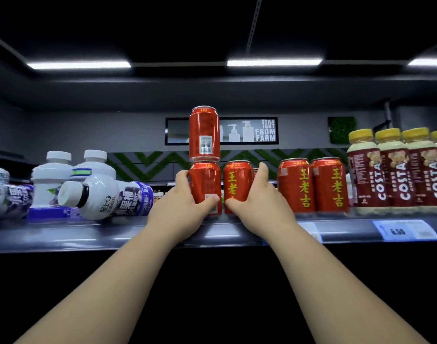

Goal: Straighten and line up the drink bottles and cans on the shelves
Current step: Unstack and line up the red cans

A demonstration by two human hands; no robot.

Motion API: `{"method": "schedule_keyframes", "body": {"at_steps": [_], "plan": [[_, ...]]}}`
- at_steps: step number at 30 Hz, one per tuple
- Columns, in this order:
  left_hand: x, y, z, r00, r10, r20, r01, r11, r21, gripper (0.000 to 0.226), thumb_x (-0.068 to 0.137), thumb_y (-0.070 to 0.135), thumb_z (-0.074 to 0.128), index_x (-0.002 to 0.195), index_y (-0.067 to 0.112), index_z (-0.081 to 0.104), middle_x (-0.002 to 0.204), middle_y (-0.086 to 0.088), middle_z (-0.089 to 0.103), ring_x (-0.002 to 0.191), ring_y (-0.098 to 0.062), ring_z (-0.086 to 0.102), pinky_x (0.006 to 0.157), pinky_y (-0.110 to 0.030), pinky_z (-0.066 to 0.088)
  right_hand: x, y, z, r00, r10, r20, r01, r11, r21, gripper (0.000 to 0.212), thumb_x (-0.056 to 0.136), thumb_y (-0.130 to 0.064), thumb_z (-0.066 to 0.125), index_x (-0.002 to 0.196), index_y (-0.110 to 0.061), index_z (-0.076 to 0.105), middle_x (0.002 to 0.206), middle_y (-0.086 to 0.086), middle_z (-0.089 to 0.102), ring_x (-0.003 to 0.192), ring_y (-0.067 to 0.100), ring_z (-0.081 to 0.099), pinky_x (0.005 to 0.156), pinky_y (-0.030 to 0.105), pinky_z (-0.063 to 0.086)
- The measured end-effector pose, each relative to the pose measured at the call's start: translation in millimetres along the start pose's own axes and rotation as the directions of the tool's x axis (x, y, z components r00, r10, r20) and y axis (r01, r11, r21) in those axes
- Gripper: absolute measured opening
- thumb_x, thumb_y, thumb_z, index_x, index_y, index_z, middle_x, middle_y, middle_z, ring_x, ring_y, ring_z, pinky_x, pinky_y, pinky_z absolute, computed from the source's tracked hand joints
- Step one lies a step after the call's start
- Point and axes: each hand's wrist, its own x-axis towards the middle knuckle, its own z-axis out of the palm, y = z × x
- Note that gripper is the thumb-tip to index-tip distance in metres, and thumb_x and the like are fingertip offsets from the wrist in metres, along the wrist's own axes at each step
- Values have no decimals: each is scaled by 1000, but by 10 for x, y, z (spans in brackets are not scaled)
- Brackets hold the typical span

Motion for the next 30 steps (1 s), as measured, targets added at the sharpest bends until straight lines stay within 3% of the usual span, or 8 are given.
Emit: {"method": "schedule_keyframes", "body": {"at_steps": [6,10,14,18,20,22,26,30], "plan": [[-42,-30,3,993,5,-122,-20,992,-122,84,80,65,62,145,28,23,134,1,51,115,-21,56,92,-44,48,-13,23,49,995,-4,-98,2,1000,-24,97,77,-62,69,149,-21,19,132,5,49,113,27,56,90,43,51],[-218,-4,-27,881,223,-417,-305,942,-141,52,85,40,62,130,17,45,116,4,48,101,-14,51,85,-42,51,-33,51,14,992,3,-125,3,999,51,83,77,-53,69,142,-19,32,120,2,54,101,23,56,81,37,50],[-465,323,90,890,367,-270,-413,901,-135,47,87,29,66,129,19,48,116,9,47,101,-3,45,86,-22,41,-126,102,-87,979,-105,-173,120,989,83,87,86,-46,67,153,-14,24,138,2,44,121,20,49,88,28,41],[-491,709,262,955,256,-149,-284,933,-221,60,94,32,60,145,29,27,134,9,41,113,-6,43,91,-25,37,-262,399,-289,886,-255,-387,300,952,58,58,88,-31,68,139,-14,48,127,1,52,109,12,48,89,28,44],[-435,859,309,981,157,-114,-178,962,-206,67,97,32,56,150,26,16,142,2,37,119,-14,44,93,-29,37,-277,672,-408,836,-265,-480,311,950,17,50,84,-23,73,129,-9,56,118,5,57,103,15,49,89,32,44],[-384,963,356,990,99,-102,-113,984,-141,72,97,33,55,152,24,10,147,-3,35,123,-22,48,95,-37,43,-270,945,-527,836,-241,-493,257,966,-36,50,82,-23,75,126,-8,57,117,8,58,104,22,51,89,35,42],[-279,1048,406,999,-14,-44,10,995,-102,87,89,36,68,152,25,9,143,-6,44,123,-27,52,98,-45,46,-225,1234,-691,891,-163,-424,138,986,-90,62,84,-34,73,137,-12,49,128,8,53,114,26,48,95,39,41],[-232,1104,434,997,-81,3,81,992,-94,90,82,48,74,147,23,18,136,-5,54,119,-27,57,96,-43,48,-174,1230,-733,956,-41,-290,13,995,-98,79,89,-45,60,153,-25,19,147,5,33,125,28,44,100,41,42]]}}
